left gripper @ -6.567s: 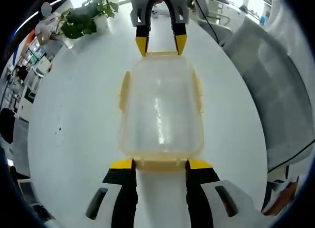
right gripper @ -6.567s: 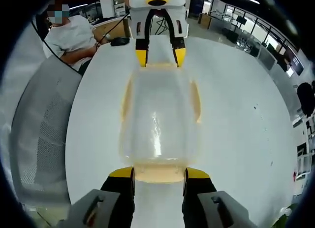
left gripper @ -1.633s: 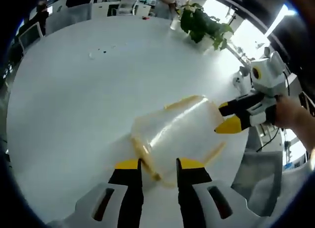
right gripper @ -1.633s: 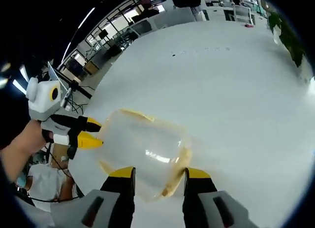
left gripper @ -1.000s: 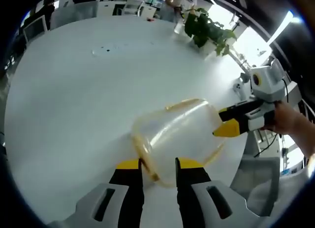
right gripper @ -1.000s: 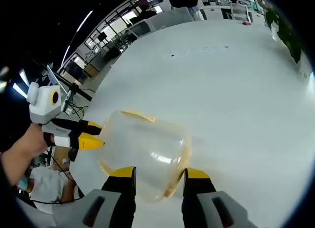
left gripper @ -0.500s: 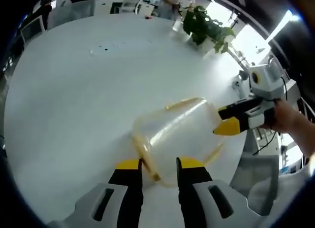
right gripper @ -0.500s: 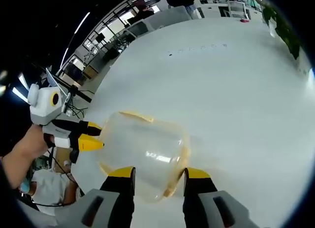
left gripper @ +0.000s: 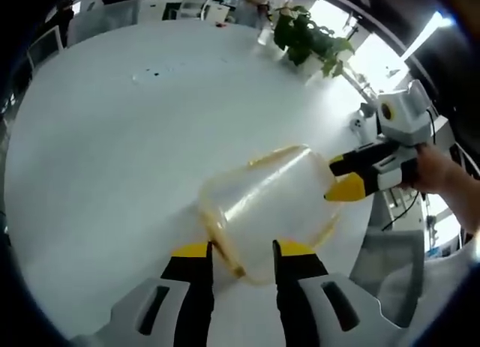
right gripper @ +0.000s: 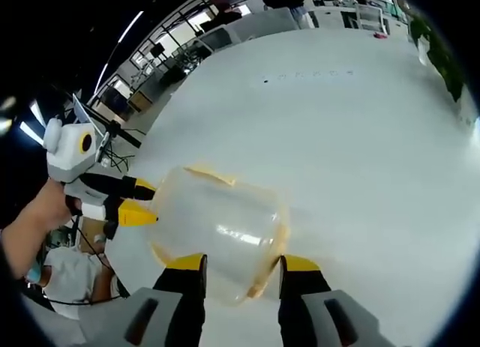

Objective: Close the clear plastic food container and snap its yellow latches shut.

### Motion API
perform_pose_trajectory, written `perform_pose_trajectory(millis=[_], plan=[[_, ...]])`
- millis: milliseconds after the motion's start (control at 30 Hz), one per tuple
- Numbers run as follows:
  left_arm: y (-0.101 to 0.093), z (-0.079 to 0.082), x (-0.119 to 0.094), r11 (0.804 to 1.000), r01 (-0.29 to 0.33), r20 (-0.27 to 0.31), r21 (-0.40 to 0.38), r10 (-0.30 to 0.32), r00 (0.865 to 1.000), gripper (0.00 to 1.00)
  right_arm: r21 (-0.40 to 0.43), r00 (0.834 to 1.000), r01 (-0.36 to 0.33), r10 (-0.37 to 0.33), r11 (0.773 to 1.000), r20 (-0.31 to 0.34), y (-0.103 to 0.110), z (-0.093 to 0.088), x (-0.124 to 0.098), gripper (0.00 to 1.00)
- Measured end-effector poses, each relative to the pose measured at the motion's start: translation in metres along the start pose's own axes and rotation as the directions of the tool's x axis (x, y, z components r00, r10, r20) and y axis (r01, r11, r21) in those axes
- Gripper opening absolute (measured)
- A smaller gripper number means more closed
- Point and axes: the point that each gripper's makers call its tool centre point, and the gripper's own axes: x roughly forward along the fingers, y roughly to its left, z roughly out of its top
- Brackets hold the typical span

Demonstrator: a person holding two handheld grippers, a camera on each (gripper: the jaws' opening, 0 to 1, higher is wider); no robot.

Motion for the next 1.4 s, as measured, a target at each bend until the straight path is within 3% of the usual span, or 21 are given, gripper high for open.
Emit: perform_pose_trajectory(millis=[400, 700, 800, 1067, 1300, 1400], plan=[[0.001, -0.002, -0.002, 0.998, -0.014, -0.021, 0.059, 0.016, 1.000, 0.35, -0.151, 0.998, 0.013, -0.022, 0.988, -0.056, 0.000, -0.002, -0.003, 0.35], [0.008, -0.003, -0.007, 0.991, -0.041, -0.042, 0.127, 0.047, 0.998, 0.37, -0.267, 0.994, 0.034, -0.060, 0.963, -0.091, 0.001, 0.001, -0.004, 0.37], [0.008, -0.002, -0.008, 0.988, -0.042, -0.046, 0.151, 0.050, 0.998, 0.37, -0.343, 0.989, 0.062, -0.103, 0.937, -0.103, -0.003, 0.004, -0.006, 0.37], [0.005, -0.003, -0.009, 0.972, -0.028, -0.089, 0.233, 0.050, 0.995, 0.41, -0.412, 0.985, 0.055, -0.116, 0.910, -0.125, -0.002, 0.009, -0.009, 0.38], [0.005, -0.002, -0.011, 0.953, -0.028, -0.101, 0.303, 0.061, 0.993, 0.42, -0.539, 0.971, 0.047, -0.165, 0.841, -0.172, -0.006, 0.008, -0.014, 0.38], [0.004, 0.000, -0.011, 0.946, -0.016, -0.103, 0.325, 0.053, 0.993, 0.41, -0.541, 0.971, 0.023, -0.147, 0.841, -0.189, -0.004, 0.007, -0.013, 0.38]])
